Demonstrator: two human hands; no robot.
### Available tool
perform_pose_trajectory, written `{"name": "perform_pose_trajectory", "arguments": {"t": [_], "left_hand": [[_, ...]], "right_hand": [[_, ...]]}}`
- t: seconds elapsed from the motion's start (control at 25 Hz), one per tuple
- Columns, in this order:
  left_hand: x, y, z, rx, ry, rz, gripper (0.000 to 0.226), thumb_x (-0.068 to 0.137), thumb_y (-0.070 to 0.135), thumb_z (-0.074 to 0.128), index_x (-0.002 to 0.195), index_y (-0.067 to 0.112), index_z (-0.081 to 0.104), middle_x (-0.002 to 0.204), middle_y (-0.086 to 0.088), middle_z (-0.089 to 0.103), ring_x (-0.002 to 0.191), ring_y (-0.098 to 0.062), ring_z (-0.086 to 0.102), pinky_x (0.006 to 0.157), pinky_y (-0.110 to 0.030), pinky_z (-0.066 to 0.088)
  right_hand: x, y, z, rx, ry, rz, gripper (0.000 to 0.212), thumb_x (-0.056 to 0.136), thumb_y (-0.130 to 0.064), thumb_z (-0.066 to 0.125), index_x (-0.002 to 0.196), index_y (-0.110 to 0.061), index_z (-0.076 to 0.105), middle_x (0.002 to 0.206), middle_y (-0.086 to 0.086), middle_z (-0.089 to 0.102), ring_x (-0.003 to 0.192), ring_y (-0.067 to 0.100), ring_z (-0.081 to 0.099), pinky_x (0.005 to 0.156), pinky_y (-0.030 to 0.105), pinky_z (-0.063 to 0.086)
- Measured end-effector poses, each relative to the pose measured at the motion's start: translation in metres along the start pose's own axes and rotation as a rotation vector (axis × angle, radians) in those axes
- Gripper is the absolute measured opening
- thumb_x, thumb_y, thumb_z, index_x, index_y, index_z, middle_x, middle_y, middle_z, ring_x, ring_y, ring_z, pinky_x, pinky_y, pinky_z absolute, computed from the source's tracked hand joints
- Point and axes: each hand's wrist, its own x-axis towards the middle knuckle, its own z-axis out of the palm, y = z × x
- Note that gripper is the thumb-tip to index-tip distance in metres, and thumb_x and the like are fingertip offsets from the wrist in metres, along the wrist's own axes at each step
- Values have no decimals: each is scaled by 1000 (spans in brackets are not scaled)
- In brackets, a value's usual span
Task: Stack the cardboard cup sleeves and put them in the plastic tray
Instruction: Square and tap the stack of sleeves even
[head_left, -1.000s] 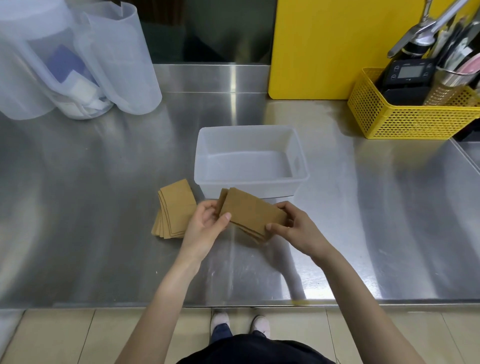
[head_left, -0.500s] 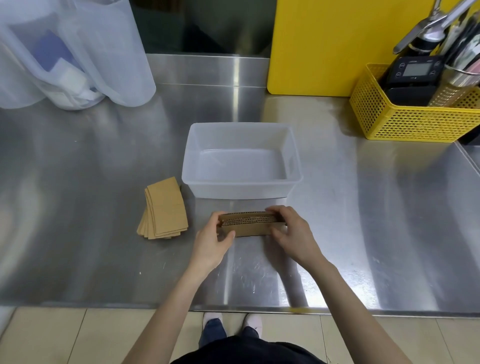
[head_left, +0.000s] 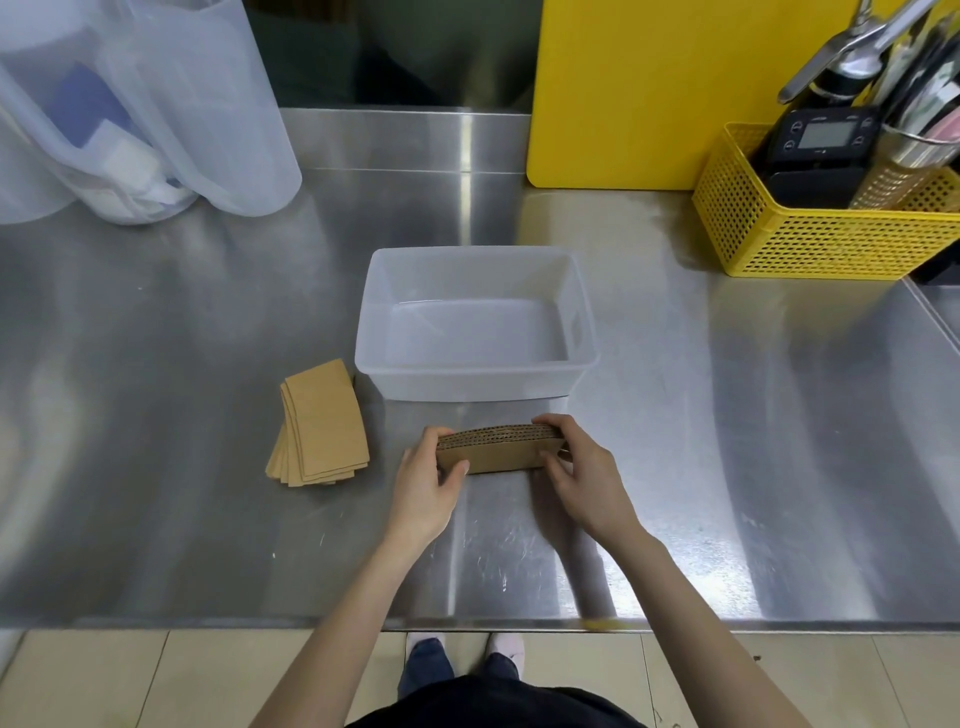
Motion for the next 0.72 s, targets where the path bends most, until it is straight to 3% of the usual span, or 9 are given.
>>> {"name": "perform_pose_trajectory", "arguments": {"t": [0.08, 0.2, 0.32, 0.44, 0.6, 0.72], "left_hand": [[2, -3, -3, 10, -11, 1, 31, 86, 16, 54, 116, 12, 46, 106, -10, 56, 92, -27, 58, 79, -32, 46], [2, -6, -5, 21, -37, 2, 29, 86, 15, 53, 115, 11, 47, 112, -13, 60, 95, -27, 58, 83, -34, 47], [2, -6, -7, 36, -55, 1, 30, 87, 16, 51, 117, 11, 46, 114, -14, 60, 96, -24, 56, 84, -32, 45], [0, -3, -14, 28, -47, 21, 33, 87, 17, 52, 119, 12, 46, 113, -13, 61, 99, -27, 57, 87, -35, 45], [-2, 6, -33, -3, 7, 70, 38, 85, 20, 56, 121, 9, 48, 104, 2, 57, 94, -19, 55, 82, -27, 42], [-2, 10, -51, -66, 15, 85, 32, 84, 19, 58, 114, 12, 53, 100, 7, 58, 93, -15, 57, 80, -22, 43]], "right_hand": [[0, -1, 0, -15, -6, -2, 36, 87, 0, 47, 120, -12, 52, 104, -6, 59, 92, 12, 54, 79, -5, 35], [-1, -2, 3, -18, -17, 16, 34, 87, 0, 46, 120, -10, 51, 105, 5, 64, 94, 22, 59, 86, 16, 44], [-2, -4, 3, -39, -19, 26, 32, 88, -2, 47, 119, -10, 52, 95, -1, 59, 85, 18, 55, 70, 10, 38], [-1, -7, 2, -22, -3, 56, 32, 87, -3, 48, 118, -11, 52, 94, -2, 58, 89, 22, 59, 74, 17, 39], [1, -18, 4, 13, 18, 71, 32, 87, -7, 49, 118, -13, 51, 93, 4, 61, 91, 27, 61, 69, 21, 37], [5, -31, 4, 38, 33, 39, 33, 86, -7, 50, 119, -13, 51, 96, 3, 61, 90, 25, 61, 64, 11, 40]]}}
